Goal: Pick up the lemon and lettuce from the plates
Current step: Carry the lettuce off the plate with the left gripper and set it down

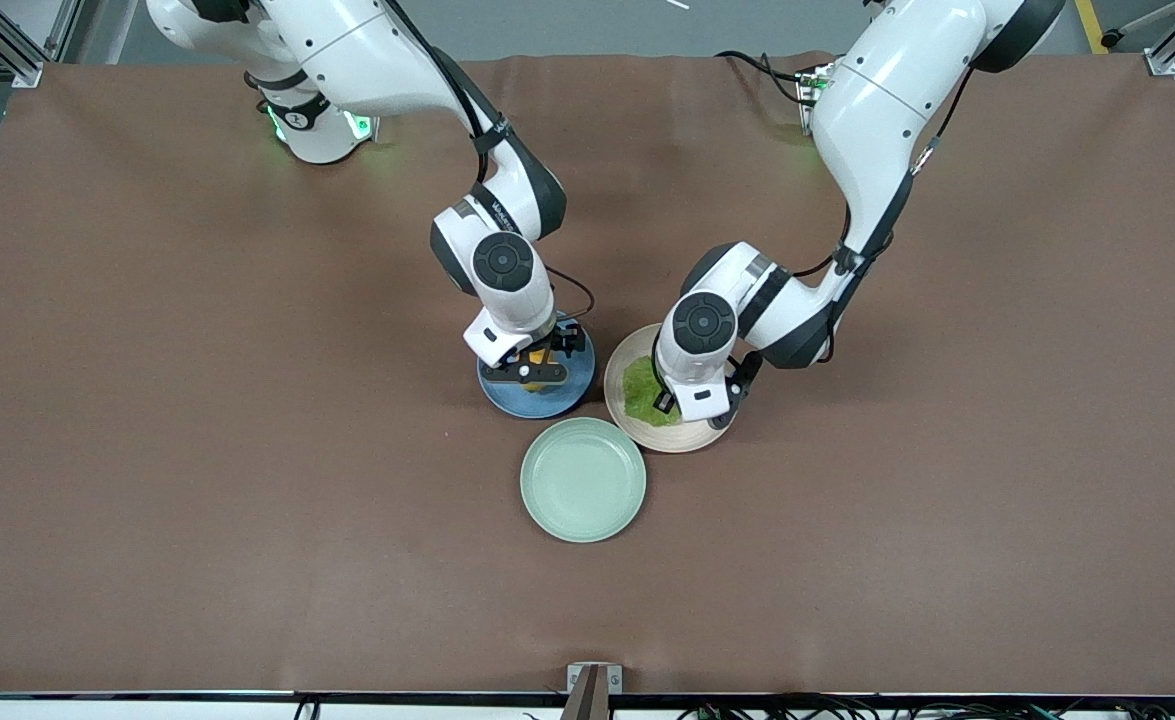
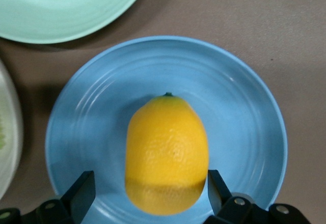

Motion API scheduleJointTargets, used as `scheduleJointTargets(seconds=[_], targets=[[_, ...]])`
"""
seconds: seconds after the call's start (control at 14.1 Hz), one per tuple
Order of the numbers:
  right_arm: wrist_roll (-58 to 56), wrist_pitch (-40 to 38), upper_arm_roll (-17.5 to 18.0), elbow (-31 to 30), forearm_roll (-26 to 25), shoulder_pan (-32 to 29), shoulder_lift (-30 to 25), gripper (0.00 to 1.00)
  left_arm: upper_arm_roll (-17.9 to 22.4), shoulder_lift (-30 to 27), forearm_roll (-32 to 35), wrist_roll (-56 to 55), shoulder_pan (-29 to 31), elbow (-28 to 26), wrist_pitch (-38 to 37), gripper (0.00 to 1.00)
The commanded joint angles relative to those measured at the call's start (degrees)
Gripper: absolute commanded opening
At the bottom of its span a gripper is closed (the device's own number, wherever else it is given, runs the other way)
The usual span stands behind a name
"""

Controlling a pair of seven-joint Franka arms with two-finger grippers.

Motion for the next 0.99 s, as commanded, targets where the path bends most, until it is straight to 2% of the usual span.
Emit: scheduleJointTargets(seconds=[0.0, 0.21, 0.35, 0.5, 0.71, 0.92], targets=[[-2.42, 0.97, -0.13, -0.57, 0.10, -0.60, 0.06, 0.90, 0.18, -2.20, -0.41, -0.07, 0.84, 1.31, -0.77, 0.00], [-3.05, 0.89, -0.22, -0.48, 0.10, -1.04, 0.14, 0.62, -0.18, -9.93, -0.49, 2.81, 5.59, 0.97, -4.36, 0.00], [-3.83, 0.80, -0.22, -0.30, 0.10, -1.83, 0.14, 0.41, -0.17, -12.93, -0.58, 12.36, 9.53, 0.61, -7.61, 0.00], [-5.07, 0.62, -0.22, -0.21, 0.10, -2.01, 0.06, 0.28, 0.00, -14.43, 0.38, 19.66, 12.79, -0.87, -8.86, 0.00], [-5.16, -1.12, -0.30, -0.13, 0.18, -2.09, -2.13, 0.23, -0.09, -15.93, 0.56, 35.38, 21.91, -3.86, -8.77, 0.00], [-5.07, -13.75, -1.96, 0.14, 0.10, -2.70, -10.72, 0.24, -0.09, -15.58, 0.82, 45.87, 28.60, -7.72, -6.32, 0.00]])
